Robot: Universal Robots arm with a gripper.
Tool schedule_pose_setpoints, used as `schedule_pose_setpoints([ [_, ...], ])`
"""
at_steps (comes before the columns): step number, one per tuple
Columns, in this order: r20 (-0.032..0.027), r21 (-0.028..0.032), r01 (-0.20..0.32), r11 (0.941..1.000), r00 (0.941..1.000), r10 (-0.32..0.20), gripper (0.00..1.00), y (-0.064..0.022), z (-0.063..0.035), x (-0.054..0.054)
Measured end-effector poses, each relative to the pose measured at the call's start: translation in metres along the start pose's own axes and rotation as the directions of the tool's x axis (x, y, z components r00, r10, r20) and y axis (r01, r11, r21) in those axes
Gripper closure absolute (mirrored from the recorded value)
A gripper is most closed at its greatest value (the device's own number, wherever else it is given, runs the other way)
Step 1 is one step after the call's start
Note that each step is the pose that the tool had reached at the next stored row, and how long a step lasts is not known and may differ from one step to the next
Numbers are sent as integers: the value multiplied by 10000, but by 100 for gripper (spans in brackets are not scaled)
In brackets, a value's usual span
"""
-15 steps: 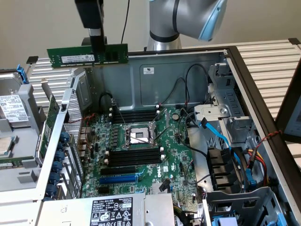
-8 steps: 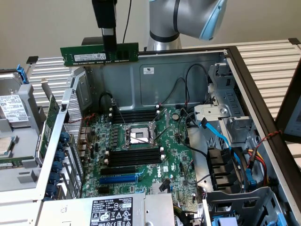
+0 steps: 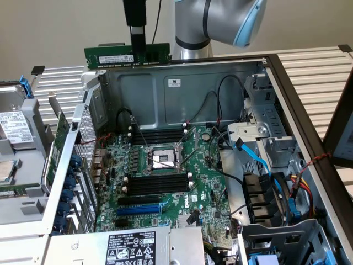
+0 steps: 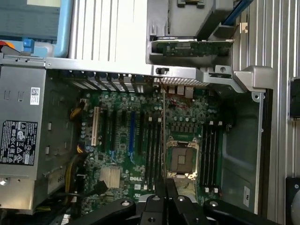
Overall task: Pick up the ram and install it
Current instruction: 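Pick up the ram and move it above insertion slot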
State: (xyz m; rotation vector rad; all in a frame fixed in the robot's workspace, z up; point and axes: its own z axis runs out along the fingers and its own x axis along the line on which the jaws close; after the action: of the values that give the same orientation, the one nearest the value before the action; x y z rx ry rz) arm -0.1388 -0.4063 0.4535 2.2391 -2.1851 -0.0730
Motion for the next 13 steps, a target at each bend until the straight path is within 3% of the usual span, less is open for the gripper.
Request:
schedule_pose_setpoints([
  [5,-78,37,-34,10000,10000,34,88,-108,22,-55],
  [10,-92,101,-306,9995,9995,307,88,-124,58,-58],
  [13,-143,135,-500,9987,9986,502,88,-125,78,-57],
])
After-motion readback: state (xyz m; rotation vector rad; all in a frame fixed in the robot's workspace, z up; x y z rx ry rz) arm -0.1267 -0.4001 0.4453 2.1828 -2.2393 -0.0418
